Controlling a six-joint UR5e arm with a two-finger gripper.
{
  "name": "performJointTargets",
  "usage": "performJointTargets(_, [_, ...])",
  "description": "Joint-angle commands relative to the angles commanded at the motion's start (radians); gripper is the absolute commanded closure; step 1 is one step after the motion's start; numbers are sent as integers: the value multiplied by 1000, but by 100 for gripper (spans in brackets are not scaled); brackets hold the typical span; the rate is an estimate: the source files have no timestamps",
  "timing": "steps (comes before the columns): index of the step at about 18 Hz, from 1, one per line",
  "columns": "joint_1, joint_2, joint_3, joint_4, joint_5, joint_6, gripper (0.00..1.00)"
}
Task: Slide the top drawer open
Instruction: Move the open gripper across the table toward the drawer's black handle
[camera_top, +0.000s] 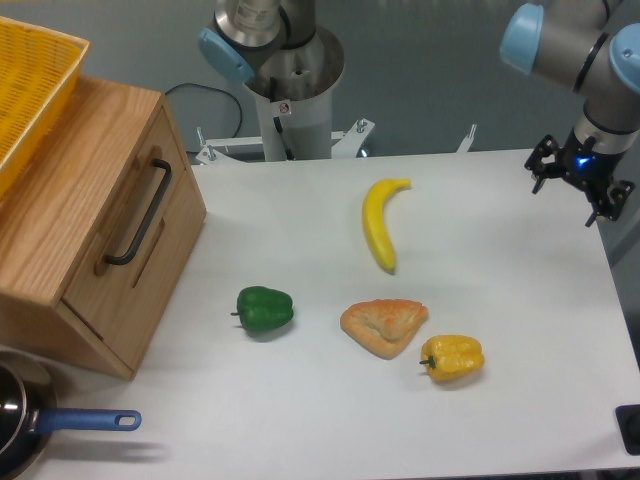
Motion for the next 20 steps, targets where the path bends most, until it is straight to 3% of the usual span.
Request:
performJointTargets(5, [-12,12,-12,-2,-38,6,0])
performJointTargets(11, [26,58,-95,8,-38,-63,0])
performJointTargets(16, [37,118,-146,0,-72,-210,0])
performJointTargets(20, [37,185,-195,-5,-146,-242,0])
